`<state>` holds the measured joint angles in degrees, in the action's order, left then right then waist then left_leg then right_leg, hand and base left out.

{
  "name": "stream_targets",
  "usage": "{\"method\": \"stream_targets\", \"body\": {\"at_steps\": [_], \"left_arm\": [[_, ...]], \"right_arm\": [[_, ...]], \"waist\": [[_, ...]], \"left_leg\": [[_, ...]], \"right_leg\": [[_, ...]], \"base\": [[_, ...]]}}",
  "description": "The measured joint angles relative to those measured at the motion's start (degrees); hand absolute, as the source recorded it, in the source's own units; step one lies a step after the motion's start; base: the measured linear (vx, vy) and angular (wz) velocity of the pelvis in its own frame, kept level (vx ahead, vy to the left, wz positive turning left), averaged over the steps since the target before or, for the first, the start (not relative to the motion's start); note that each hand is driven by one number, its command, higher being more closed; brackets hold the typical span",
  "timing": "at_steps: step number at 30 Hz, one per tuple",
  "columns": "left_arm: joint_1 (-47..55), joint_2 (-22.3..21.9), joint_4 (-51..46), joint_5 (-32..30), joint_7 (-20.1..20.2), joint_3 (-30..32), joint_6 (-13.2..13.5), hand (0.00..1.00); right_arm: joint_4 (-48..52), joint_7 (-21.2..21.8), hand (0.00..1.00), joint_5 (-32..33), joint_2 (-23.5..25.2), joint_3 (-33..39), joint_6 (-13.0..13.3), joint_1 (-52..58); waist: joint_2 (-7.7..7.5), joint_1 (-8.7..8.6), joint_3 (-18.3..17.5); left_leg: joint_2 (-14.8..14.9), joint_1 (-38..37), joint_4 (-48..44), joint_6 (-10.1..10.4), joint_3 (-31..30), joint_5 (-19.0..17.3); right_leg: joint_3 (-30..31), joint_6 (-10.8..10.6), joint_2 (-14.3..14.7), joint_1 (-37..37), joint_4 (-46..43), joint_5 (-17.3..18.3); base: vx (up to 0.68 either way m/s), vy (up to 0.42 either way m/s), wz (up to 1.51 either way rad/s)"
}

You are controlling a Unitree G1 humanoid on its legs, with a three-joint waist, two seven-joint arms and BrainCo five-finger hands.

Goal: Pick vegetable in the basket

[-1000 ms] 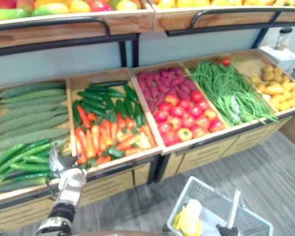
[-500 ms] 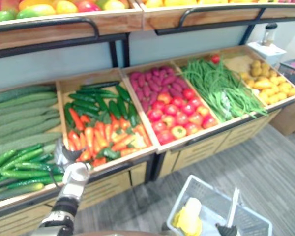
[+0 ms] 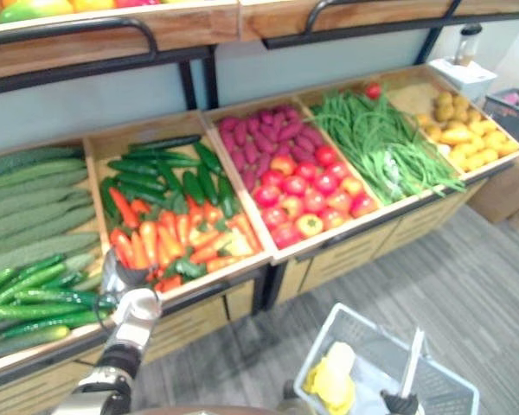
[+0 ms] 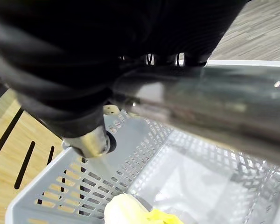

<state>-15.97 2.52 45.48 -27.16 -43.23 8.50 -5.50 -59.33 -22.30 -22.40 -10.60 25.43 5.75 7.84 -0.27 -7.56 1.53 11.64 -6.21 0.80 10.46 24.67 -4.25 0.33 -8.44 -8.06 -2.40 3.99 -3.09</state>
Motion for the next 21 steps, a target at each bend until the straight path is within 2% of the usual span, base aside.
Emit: {"method": "stream_targets", "body": {"at_steps": [3,4,7,10,13,21], "left_arm": [[-0.48,0.18,3.17,-0.06,-1.24,0.58,0.39,0.00],[-1.14,0.27,4.55,-0.08,-1.70,0.94,0.42,1.00],[-1.83,1.35,7.39,-0.06,-2.84,2.68,0.29,1.00],[-2.29,4.51,9.36,0.00,-1.72,4.33,0.28,1.00],[-2.68,6.58,9.44,0.09,-1.19,5.40,0.29,1.00],[-3.60,6.21,11.60,2.34,1.46,5.31,0.32,1.00]], "right_arm": [[0.01,-0.13,1.00,0.02,-0.01,0.00,0.23,-0.17],[0.02,-0.20,1.00,0.07,-0.03,-0.02,0.30,-0.21],[0.40,-0.27,1.00,0.06,-0.77,-0.86,0.81,-0.23],[1.13,-0.23,1.00,0.01,-2.22,-2.65,0.87,-0.27],[2.55,-0.11,1.00,0.00,-2.65,-3.52,1.21,0.28],[2.49,0.12,1.00,-0.03,-3.59,-5.01,1.43,0.76]], "waist": [[0.19,-0.12,0.11],[0.39,-0.11,0.19],[0.98,-0.13,0.47],[1.99,-0.18,0.59],[1.84,-0.34,0.56],[1.03,-0.95,0.72]], "left_leg": [[0.02,-0.06,0.00,0.08,0.31,-0.12],[0.06,-0.26,-0.02,0.11,0.65,-0.20],[0.49,-1.08,-0.76,0.34,2.25,-1.21],[1.02,-0.99,-2.08,0.71,3.83,-2.24],[1.50,-1.08,-2.07,1.00,4.94,-2.42],[1.82,-2.00,-1.86,1.43,4.50,-2.71]], "right_leg": [[0.54,-0.01,0.11,-0.33,-0.07,0.00],[0.90,0.00,0.21,-0.34,-0.12,0.00],[2.60,0.02,0.74,-0.49,-0.29,0.00],[4.24,0.14,1.29,-1.48,-0.28,0.07],[5.47,0.13,2.04,-2.35,-0.26,-0.26],[6.16,0.15,2.59,-2.05,-0.13,-0.59]], "base": [[0.01,-0.010,-0.11],[0.00,-0.011,-0.18],[-0.01,-0.009,-0.25],[-0.02,-0.025,-0.33],[-0.01,-0.036,-0.27],[0.02,-0.019,-0.09]]}}
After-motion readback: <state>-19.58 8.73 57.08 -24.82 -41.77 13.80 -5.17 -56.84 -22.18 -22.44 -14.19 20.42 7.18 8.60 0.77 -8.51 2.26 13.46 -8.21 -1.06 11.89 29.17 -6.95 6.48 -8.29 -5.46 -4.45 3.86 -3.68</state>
